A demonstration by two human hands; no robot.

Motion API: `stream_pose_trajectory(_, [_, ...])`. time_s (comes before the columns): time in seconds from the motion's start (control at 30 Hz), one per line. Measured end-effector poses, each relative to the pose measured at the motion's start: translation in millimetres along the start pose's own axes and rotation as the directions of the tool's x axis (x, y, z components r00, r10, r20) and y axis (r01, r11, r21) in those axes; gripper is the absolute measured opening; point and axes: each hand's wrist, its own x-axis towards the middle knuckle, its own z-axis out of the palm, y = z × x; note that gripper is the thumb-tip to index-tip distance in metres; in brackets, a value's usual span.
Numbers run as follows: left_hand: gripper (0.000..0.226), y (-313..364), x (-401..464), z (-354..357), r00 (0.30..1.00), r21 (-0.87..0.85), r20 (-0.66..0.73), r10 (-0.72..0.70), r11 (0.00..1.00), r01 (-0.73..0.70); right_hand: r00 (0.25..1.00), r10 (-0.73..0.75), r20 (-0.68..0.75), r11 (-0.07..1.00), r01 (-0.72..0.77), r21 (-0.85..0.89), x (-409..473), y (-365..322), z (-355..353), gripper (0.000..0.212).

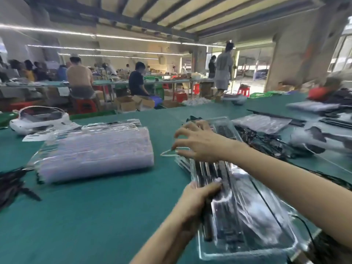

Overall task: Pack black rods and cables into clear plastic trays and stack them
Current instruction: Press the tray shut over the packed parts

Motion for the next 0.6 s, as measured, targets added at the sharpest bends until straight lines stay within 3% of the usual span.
stream_pose_trajectory(0.07, [0.017,-12,17,18,0.996,0.014,-0.093,0.015,1.000,-0.014,0.970,0.168,0.178,0.975,-0.190,0.114,-12,17,17,0.047])
stream_pose_trajectory(0.17, [0.025,-30,42,33,0.988,-0.034,-0.149,0.043,0.998,-0.048,0.878,0.278,0.390,0.915,-0.366,0.171,-32,30,45,0.058])
stream_pose_trajectory(0.27, [0.038,-48,62,47,0.985,-0.038,-0.173,0.021,0.999,-0.028,0.877,0.245,0.413,0.881,-0.380,0.283,-46,34,71,0.068])
stream_pose_trajectory(0.33, [0.033,-58,70,50,0.983,-0.040,-0.150,-0.109,0.994,0.104,0.886,0.201,0.418,0.876,-0.353,0.328,-51,29,88,0.071])
stream_pose_trajectory(0.4, [0.015,-64,74,45,0.975,0.152,-0.085,-0.205,0.964,0.216,0.863,0.216,0.457,0.866,-0.386,0.319,-53,24,104,0.070])
stream_pose_trajectory(0.47, [0.026,-65,82,35,0.971,0.401,-0.086,-0.225,0.884,0.240,0.853,0.235,0.465,0.858,-0.407,0.313,-54,24,114,0.069])
stream_pose_trajectory(0.6, [0.049,-53,87,16,0.993,0.832,-0.003,-0.119,0.550,0.069,0.846,0.258,0.467,0.856,-0.424,0.295,-51,26,123,0.067])
